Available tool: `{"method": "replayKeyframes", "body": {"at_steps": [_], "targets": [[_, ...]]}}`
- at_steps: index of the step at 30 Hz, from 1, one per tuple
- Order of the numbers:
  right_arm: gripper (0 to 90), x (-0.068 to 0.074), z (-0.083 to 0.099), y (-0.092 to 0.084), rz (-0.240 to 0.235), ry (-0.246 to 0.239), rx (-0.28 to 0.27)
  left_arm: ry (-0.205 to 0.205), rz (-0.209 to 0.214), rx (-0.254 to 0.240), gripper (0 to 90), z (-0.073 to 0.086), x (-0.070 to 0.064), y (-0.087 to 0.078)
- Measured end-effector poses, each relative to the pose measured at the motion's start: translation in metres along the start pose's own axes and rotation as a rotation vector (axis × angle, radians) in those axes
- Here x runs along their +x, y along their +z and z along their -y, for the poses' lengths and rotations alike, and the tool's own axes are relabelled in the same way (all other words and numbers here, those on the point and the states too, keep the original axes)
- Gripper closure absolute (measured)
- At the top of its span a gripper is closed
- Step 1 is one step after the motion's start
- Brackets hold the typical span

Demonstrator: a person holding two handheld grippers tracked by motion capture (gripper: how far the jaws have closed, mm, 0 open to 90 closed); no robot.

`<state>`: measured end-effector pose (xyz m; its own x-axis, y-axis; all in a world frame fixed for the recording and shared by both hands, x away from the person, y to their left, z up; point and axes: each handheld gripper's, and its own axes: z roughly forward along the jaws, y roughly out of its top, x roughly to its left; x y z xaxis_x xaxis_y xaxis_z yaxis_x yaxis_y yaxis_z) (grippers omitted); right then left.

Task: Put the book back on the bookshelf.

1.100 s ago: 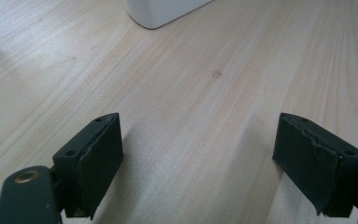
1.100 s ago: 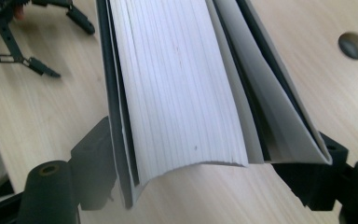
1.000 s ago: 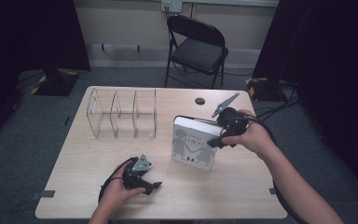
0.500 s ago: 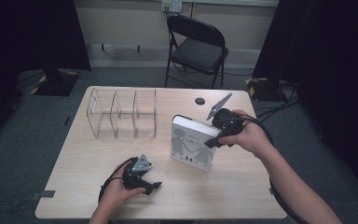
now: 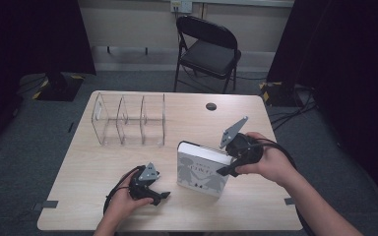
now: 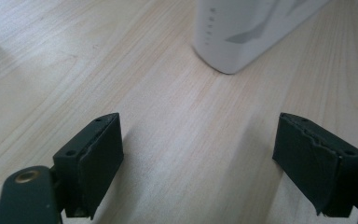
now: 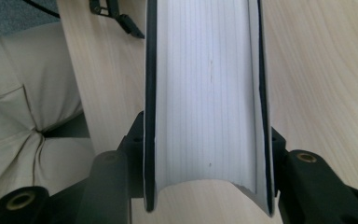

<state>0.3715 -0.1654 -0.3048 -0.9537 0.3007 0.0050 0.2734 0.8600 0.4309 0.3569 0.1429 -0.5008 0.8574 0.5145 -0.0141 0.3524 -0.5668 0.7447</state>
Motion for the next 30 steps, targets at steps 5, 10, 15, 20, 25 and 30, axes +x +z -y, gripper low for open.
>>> {"method": "replayKeyframes", "body": {"at_steps": [5,10,15,20,25,30], "targets": [[52.2,0.003,0.006,-0.002,0.003,-0.023,-0.012,0.002,-0.003,0.002,15.2,0.000,0.000,0.000],[49.8,0.002,0.008,-0.001,0.017,-0.017,-0.024,0.008,0.003,0.006,13.9,0.000,0.000,0.000],[46.9,0.003,0.008,-0.001,0.037,-0.028,-0.026,0.007,0.002,0.008,13.1,0.000,0.000,0.000],[41.2,0.003,0.007,-0.002,0.055,-0.008,-0.040,0.008,0.004,0.011,12.8,0.000,-0.001,0.000],[35.1,0.001,0.008,-0.002,0.057,0.002,-0.073,0.002,-0.008,0.024,8.7,-0.002,-0.004,0.002],[30.6,0.000,0.013,-0.003,0.040,0.023,-0.096,-0.007,-0.001,0.036,15.0,-0.006,-0.004,0.001]]}}
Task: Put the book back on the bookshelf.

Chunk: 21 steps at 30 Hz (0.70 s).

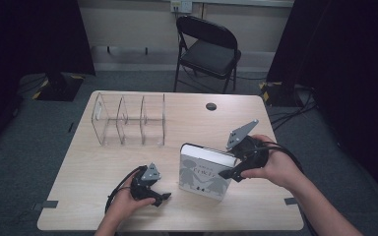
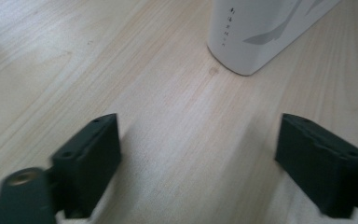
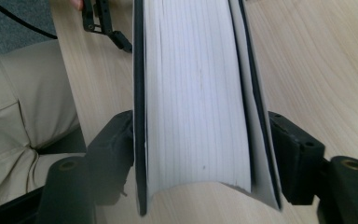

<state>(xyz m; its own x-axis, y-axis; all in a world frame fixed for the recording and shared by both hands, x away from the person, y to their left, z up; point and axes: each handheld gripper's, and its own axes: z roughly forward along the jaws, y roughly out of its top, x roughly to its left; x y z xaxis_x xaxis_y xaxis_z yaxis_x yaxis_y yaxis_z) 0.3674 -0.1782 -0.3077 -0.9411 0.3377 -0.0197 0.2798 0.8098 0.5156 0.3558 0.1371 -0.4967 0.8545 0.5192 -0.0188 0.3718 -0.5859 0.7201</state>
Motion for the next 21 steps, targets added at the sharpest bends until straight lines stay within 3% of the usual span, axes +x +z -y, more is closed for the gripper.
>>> {"method": "replayKeyframes", "body": {"at_steps": [6,10,13,17,21], "targets": [[26.6,0.001,0.008,-0.006,-0.010,0.022,-0.052,0.012,-0.003,0.055,17.6,-0.004,0.000,-0.002],[24.5,-0.001,0.024,-0.011,-0.021,0.055,-0.096,0.009,-0.002,0.058,17.6,-0.004,0.000,-0.002],[24.4,-0.002,0.039,-0.012,-0.005,0.066,-0.106,-0.003,0.010,0.074,17.6,-0.005,0.000,-0.003],[24.0,-0.005,0.058,-0.012,0.021,0.118,-0.168,-0.013,0.036,0.119,19.0,-0.010,-0.001,-0.005],[23.0,-0.008,0.080,-0.006,0.046,0.165,-0.203,0.001,0.041,0.138,18.9,-0.013,-0.001,-0.007]]}}
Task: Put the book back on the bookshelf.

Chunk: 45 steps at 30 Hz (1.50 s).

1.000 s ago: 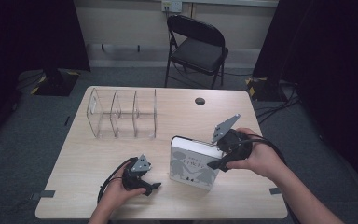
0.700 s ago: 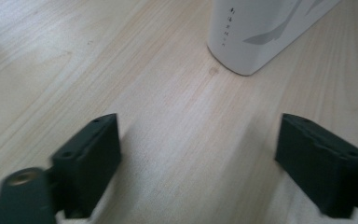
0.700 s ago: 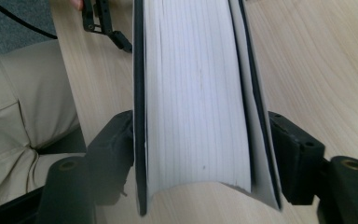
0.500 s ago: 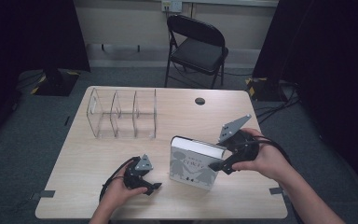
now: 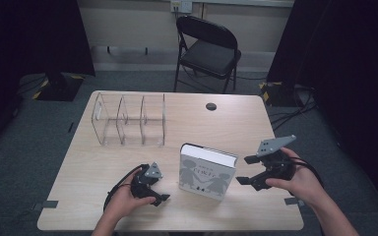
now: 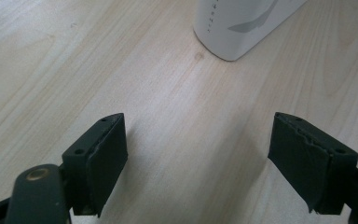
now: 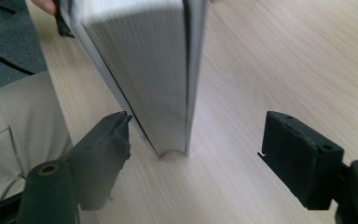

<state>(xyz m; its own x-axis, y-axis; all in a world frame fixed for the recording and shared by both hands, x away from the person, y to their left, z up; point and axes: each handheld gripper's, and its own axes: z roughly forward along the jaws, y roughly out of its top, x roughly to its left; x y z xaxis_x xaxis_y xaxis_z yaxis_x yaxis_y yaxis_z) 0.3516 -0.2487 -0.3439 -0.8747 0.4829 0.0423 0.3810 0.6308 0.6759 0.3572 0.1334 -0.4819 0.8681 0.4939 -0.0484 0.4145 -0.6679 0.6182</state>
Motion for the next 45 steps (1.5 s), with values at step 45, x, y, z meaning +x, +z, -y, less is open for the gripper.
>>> {"method": "replayKeyframes", "body": {"at_steps": [45], "targets": [[13.6,-0.005,0.128,0.094,0.265,0.199,-0.085,0.166,0.138,0.193,17.5,-0.090,-0.002,-0.060]]}}
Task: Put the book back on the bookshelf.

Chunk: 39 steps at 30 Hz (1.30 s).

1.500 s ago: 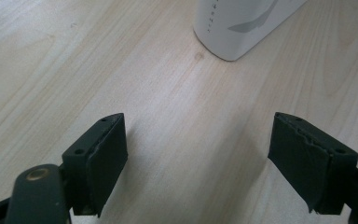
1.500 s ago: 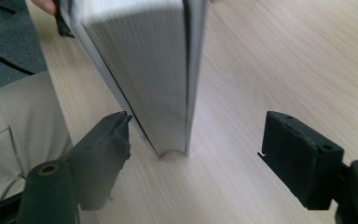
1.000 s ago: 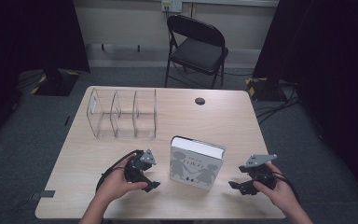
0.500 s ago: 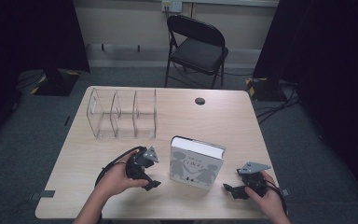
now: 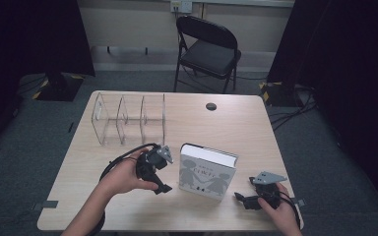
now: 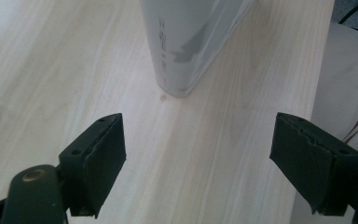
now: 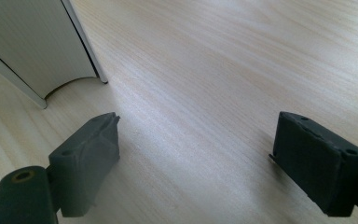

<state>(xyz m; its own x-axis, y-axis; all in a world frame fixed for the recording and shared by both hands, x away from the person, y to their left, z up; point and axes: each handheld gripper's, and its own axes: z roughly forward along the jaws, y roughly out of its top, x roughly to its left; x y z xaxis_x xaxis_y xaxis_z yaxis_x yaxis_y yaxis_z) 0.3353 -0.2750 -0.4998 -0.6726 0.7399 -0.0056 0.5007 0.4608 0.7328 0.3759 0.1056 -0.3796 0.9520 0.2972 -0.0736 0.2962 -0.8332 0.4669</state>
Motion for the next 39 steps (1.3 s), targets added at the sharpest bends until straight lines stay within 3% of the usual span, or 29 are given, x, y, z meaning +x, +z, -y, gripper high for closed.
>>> {"method": "replayKeyframes", "body": {"at_steps": [7,12,15,22,32,39], "targets": [[13.6,0.000,0.000,0.000,0.000,0.000,0.000,0.021,-0.006,-0.028,18.4,-0.020,0.001,-0.017],[13.7,0.000,0.000,0.000,0.002,0.000,-0.001,0.048,-0.007,-0.014,18.4,-0.035,0.002,-0.027],[13.6,0.000,0.000,0.000,-0.002,-0.002,-0.002,0.051,0.025,-0.043,18.2,-0.045,0.004,-0.032],[13.8,0.000,0.000,0.000,-0.003,-0.003,-0.002,0.110,0.056,-0.047,18.7,-0.067,0.004,-0.038],[14.0,-0.001,0.000,0.000,-0.007,-0.002,-0.002,0.160,0.057,-0.076,22.1,-0.085,0.003,-0.036],[14.2,-0.001,0.000,0.000,-0.011,0.000,-0.005,0.203,0.064,-0.046,26.2,-0.094,0.001,-0.027]]}}
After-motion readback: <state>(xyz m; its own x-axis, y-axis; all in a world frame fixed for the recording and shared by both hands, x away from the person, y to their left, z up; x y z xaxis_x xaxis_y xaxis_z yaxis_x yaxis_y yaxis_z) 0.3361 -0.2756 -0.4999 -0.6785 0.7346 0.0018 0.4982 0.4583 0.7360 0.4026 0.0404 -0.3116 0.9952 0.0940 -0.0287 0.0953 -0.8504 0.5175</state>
